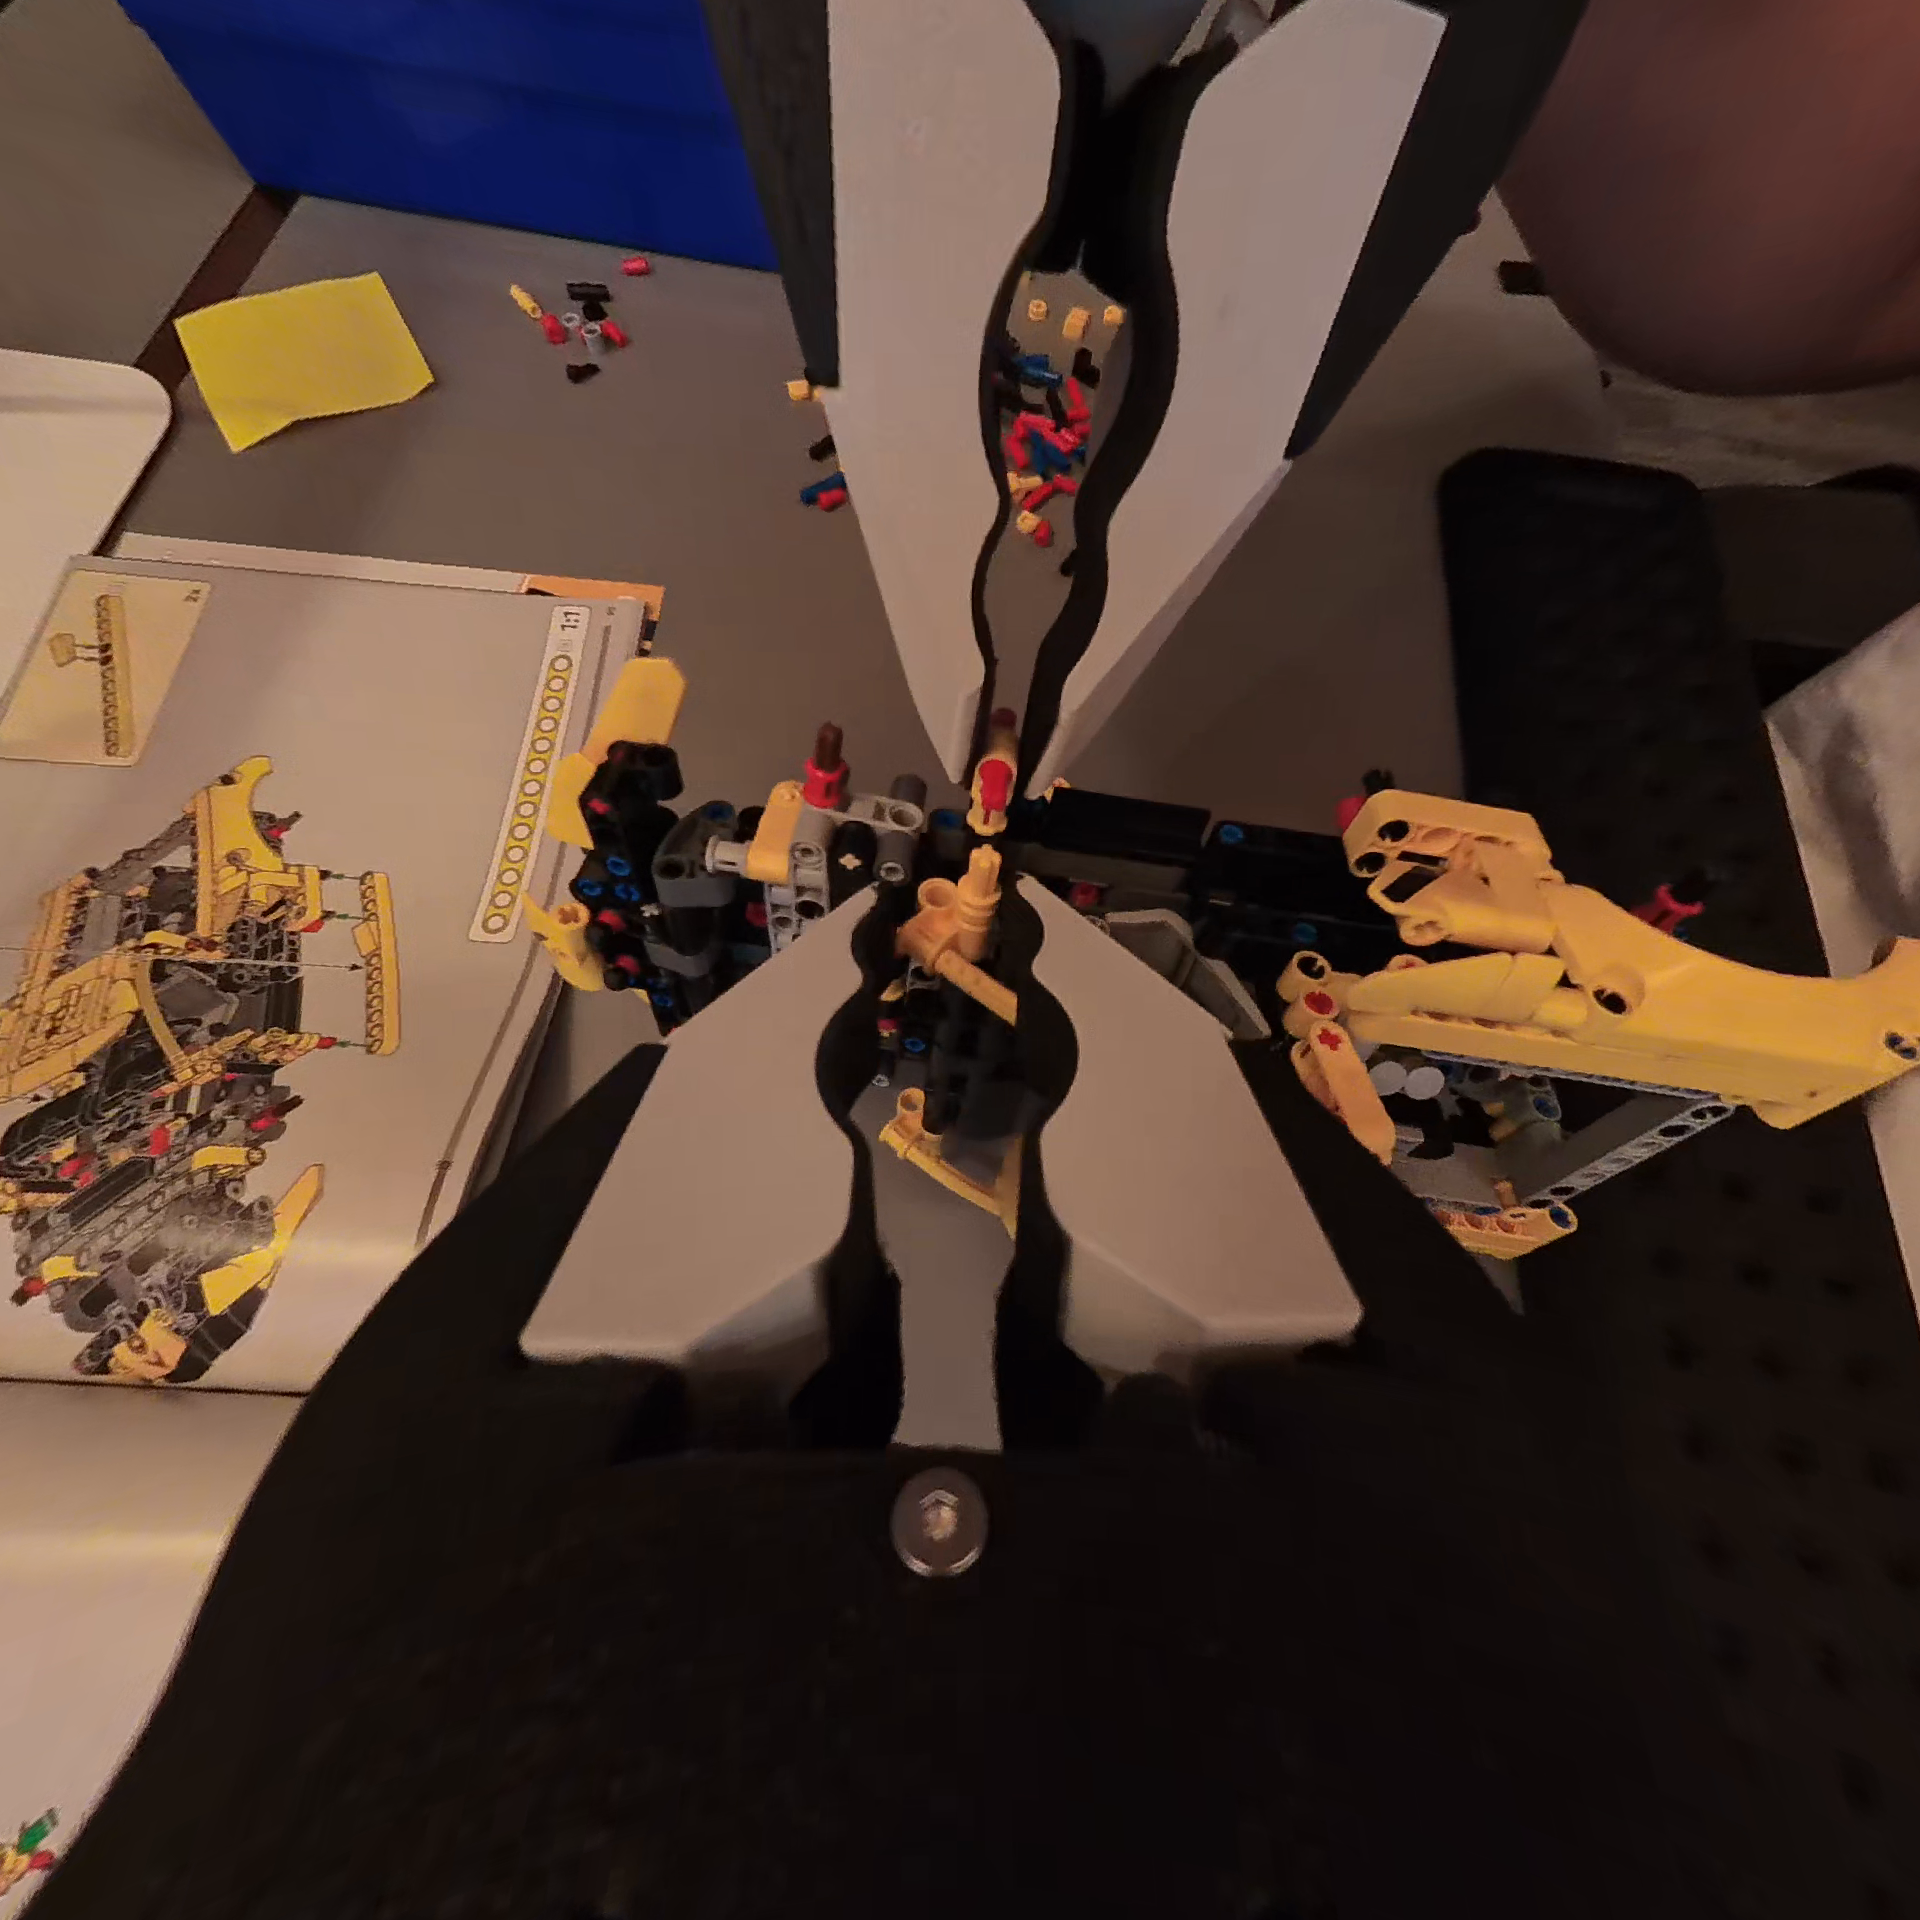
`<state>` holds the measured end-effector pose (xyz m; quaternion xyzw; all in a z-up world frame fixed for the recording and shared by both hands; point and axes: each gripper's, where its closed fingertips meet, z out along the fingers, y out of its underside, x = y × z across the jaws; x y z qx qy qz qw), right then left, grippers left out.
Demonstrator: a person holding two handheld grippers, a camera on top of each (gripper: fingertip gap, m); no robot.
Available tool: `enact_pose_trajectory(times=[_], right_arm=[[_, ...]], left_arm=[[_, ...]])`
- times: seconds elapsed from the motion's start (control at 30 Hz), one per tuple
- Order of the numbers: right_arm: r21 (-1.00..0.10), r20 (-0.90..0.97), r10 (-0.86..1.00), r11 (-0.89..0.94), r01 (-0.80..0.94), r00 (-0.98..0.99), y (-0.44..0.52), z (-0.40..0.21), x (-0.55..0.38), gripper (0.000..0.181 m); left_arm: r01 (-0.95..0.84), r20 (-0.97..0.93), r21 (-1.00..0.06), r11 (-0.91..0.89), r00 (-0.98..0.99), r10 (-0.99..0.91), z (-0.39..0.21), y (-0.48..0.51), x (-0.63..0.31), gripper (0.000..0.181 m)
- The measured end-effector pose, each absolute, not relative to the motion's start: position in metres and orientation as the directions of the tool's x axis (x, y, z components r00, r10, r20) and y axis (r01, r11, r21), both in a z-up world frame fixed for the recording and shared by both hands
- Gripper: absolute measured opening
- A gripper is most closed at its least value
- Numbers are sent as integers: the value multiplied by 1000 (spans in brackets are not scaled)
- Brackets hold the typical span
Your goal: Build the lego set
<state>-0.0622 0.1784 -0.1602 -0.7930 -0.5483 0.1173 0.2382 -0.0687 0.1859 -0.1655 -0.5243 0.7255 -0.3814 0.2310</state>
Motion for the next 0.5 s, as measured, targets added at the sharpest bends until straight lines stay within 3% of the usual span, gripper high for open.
enact_pose_trajectory(times=[0.13, 0.27, 0.33, 0.43, 0.5], right_arm=[[-592, 127, 894, -280, 756, 430, 183, -152, -55, 19], [-751, 48, 763, -399, 527, 645, 170, -149, -15, 18], [-744, -65, 732, -488, 456, 678, 144, -185, -9, 21], [-701, -59, 690, -543, 462, 721, 122, -241, -1, 26], [-736, -84, 677, -537, 412, 731, 120, -250, -6, 25]], left_arm=[[-565, 59, -811, 152, -338, -939, -165, 187, -71, 18], [-542, 28, -823, 169, -336, -942, -165, 185, -71, 18], [-529, 13, -830, 178, -337, -941, -165, 184, -71, 18], [-522, 13, -834, 178, -341, -940, -165, 185, -73, 18], [-515, 25, -841, 165, -342, -939, -165, 185, -74, 18]])
